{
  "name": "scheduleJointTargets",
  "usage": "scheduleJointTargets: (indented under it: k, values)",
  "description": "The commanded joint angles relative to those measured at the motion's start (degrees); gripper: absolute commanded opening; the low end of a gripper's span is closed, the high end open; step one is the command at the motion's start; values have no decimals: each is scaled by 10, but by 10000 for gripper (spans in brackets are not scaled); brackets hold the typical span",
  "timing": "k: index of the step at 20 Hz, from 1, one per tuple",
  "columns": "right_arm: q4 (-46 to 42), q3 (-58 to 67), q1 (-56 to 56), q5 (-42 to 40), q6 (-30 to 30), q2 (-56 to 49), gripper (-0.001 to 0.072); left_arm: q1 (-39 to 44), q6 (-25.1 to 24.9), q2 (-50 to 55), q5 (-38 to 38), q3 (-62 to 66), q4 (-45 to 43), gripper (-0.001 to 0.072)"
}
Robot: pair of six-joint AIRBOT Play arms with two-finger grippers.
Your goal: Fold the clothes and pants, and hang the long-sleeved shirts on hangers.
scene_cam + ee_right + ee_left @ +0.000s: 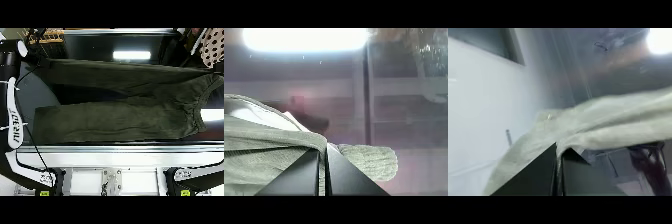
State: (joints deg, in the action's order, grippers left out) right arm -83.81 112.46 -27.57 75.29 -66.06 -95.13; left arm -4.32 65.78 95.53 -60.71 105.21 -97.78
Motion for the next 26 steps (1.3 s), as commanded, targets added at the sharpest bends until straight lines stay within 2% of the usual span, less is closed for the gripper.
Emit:
scheduleJointTargets:
  k: [1,4,10,17,22,26]
  values:
    - [-22,0,-1,32,-6,19,45,-23,18,-75,77,-126,-13,1]
    - [-28,-10,0,42,-6,35,45,-34,18,-151,150,-238,-12,3]
    - [-60,-132,4,23,-4,107,45,-64,5,-267,199,-384,-11,3]
    - [-83,-302,8,3,1,222,45,-65,-36,-381,219,-546,-12,5]
    - [-101,-440,8,-2,1,311,45,-90,-41,-475,219,-655,-12,5]
    - [-127,-527,8,-3,0,350,45,-99,-75,-548,212,-734,-12,6]
